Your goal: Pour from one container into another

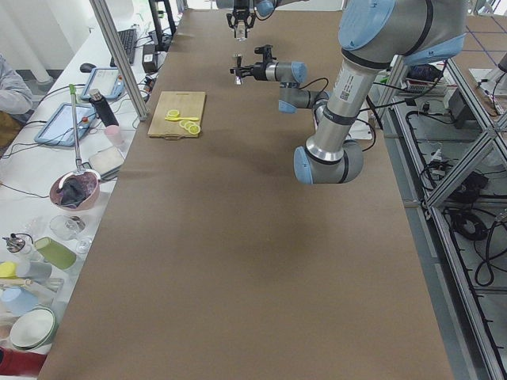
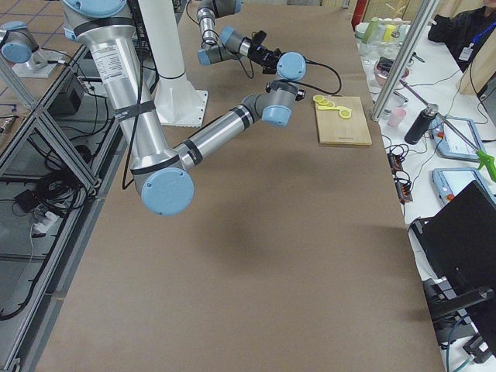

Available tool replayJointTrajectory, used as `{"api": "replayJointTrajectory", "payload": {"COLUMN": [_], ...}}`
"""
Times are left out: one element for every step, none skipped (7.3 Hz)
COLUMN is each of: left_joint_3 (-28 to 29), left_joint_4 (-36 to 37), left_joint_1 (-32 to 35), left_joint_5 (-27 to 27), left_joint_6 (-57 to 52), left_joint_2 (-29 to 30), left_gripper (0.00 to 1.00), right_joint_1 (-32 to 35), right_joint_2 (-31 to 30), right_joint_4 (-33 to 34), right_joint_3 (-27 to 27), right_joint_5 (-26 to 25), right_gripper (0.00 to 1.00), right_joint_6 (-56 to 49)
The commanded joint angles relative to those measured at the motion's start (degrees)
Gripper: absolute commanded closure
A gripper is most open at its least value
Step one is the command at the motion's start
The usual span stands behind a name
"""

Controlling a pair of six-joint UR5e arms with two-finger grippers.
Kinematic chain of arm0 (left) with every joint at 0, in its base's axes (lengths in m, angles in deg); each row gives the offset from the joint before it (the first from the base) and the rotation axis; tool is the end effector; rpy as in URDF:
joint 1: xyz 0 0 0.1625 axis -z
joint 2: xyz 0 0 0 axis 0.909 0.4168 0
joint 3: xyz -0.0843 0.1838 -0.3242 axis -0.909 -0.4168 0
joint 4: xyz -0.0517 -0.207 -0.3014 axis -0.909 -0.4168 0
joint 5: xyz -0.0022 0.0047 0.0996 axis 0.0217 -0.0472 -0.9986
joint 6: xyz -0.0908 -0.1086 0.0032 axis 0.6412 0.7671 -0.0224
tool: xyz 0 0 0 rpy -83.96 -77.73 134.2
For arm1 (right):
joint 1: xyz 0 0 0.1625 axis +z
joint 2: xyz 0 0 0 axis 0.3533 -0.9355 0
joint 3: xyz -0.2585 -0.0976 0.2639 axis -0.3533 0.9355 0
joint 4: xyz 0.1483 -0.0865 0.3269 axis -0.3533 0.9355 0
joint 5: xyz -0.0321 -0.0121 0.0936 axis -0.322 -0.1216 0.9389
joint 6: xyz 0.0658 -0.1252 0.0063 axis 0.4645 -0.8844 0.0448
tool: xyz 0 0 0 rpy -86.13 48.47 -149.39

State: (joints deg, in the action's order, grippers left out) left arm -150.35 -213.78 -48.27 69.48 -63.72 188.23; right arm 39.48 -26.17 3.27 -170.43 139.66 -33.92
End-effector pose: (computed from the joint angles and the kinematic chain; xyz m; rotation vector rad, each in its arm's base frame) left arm 0.4971 -0.3990 0.1202 1.5262 0.7124 0.0386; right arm -0.2439 -0.4541 0.2496 0.9673 -1.1336 -1.1166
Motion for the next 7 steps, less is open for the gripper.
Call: {"api": "replayJointTrajectory", "payload": {"left_joint_3": [1.12,1.3,1.39,1.47,1.47,1.47,1.56], "left_joint_4": [0.33,0.33,0.33,0.33,0.33,0.24,0.24], "left_joint_1": [1.53,3.1,3.38,3.29,3.29,3.29,3.38], "left_joint_5": [2.68,4.7,5.24,5.33,5.33,5.33,5.33], "left_joint_6": [0.89,1.07,1.16,1.16,1.16,1.16,1.16], "left_joint_2": [0.33,0.33,0.33,0.33,0.33,0.33,0.33], "left_gripper": [1.0,1.0,1.0,1.0,1.0,1.0,1.0], "right_joint_1": [-0.92,-2.67,-3.21,-3.39,-3.22,-2.78,-2.69], "right_joint_2": [3.48,4.9,6.3,7.19,7.19,7.72,9.29], "right_joint_4": [8.33,11.42,14.06,16.78,19.07,20.14,23.11], "right_joint_3": [-1.34,-1.34,-1.34,-2.56,-4.05,-4.33,-4.33], "right_joint_5": [-0.53,-0.71,-0.79,-0.62,-0.62,-0.62,-0.79], "right_gripper": [1.0,1.0,1.0,1.0,1.0,1.0,1.0], "right_joint_6": [-0.53,-0.88,-0.88,-0.97,-1.23,-1.41,-1.76]}}
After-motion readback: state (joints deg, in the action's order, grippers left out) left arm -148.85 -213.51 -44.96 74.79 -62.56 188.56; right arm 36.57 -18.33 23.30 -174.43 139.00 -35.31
